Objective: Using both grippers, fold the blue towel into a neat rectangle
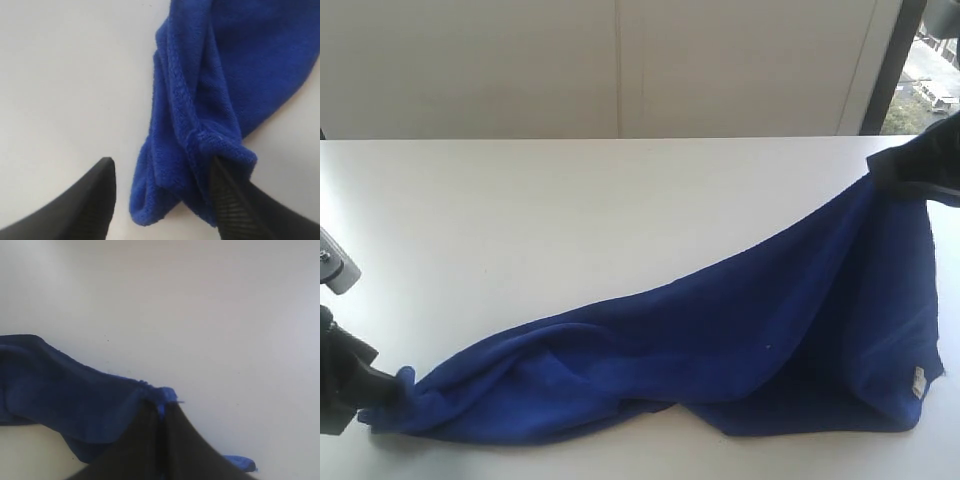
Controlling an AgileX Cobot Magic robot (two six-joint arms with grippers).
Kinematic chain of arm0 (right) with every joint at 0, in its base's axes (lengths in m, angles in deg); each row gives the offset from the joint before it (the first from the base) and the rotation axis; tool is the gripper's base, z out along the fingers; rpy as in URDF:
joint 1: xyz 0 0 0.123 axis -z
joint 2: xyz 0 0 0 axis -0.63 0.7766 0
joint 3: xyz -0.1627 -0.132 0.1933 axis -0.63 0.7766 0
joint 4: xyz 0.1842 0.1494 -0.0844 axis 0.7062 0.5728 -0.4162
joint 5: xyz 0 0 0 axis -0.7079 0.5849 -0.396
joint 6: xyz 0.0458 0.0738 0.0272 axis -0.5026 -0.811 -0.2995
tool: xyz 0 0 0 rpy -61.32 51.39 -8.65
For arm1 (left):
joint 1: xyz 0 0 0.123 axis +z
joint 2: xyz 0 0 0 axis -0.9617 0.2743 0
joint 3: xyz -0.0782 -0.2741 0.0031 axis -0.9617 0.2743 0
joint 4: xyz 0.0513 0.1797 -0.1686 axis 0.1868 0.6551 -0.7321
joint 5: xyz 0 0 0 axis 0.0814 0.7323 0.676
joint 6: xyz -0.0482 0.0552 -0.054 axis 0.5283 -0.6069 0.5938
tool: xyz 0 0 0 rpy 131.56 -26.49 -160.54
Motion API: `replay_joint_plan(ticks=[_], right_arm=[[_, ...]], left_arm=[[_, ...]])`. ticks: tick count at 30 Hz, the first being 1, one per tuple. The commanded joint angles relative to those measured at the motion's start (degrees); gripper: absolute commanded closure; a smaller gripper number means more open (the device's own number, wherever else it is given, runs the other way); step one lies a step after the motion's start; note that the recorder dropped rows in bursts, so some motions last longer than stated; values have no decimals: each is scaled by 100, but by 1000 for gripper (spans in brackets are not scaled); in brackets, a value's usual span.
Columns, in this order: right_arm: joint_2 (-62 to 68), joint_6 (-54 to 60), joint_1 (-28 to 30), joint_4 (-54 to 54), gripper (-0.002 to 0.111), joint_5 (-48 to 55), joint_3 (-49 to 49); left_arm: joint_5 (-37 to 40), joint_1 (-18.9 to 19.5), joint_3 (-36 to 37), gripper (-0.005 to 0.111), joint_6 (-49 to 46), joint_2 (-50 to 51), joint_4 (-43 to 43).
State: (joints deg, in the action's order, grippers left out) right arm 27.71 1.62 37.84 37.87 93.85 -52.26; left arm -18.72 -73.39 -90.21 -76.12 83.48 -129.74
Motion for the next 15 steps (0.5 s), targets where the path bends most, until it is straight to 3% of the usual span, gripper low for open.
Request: replay_joint_plan(ticks=[1,3,8,15], right_arm=[[-16,73,-4,23,108,-73,36],[-16,73,-4,23,108,-73,36],[-16,73,-4,35,108,-82,36],[-16,73,-4,46,108,-82,36]], left_arm=[[-244,14,-114,47,231,-265,216],[-358,14,-114,47,454,-362,697],[-377,14,-114,47,2125,-419,2213],[-322,14,-204,47,2549,-529,2237]])
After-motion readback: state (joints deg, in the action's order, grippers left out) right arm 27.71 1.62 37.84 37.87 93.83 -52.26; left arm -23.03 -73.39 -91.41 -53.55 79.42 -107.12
